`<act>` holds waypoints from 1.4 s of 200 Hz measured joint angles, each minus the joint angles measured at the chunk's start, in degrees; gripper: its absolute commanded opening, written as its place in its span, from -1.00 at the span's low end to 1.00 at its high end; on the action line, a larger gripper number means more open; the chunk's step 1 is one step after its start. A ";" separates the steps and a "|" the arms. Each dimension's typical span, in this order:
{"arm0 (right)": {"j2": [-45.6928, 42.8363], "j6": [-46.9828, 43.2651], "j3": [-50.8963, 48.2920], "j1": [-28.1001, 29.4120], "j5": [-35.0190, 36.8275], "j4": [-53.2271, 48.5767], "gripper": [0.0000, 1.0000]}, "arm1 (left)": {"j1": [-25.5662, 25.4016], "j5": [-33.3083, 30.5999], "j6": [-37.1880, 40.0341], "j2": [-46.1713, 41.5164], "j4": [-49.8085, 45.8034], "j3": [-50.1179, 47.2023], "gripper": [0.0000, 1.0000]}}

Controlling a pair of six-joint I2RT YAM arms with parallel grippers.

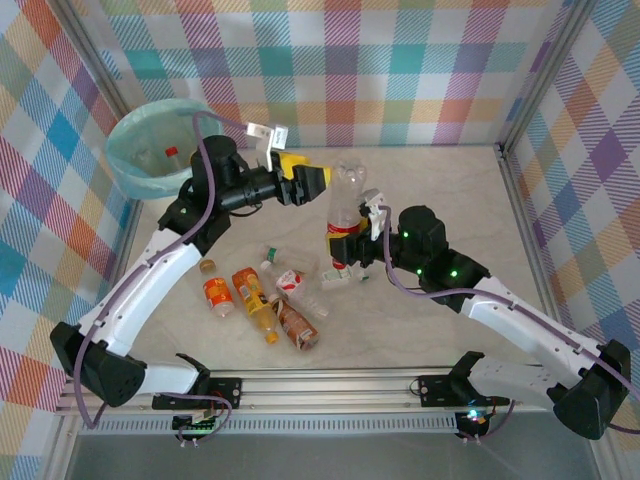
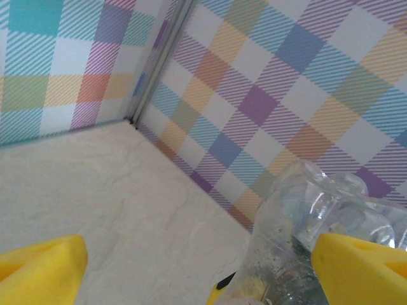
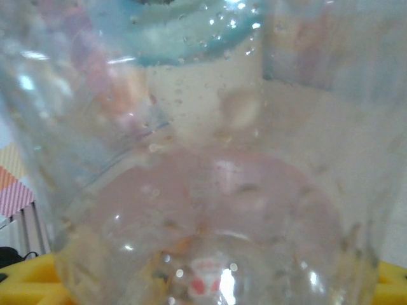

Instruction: Put the plastic bottles in the bin

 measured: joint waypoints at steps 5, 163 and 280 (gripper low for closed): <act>0.04 -0.04 0.04 0.00 -0.50 0.39 0.27 | 0.00 0.04 -0.04 -0.42 0.50 -0.37 0.86; 3.10 1.60 1.11 0.37 -7.30 3.52 0.29 | -4.13 13.46 1.60 -3.06 8.33 -8.11 0.86; 3.13 1.16 1.11 0.48 -12.87 5.68 0.34 | -4.15 10.19 2.99 -5.14 6.27 -8.44 0.21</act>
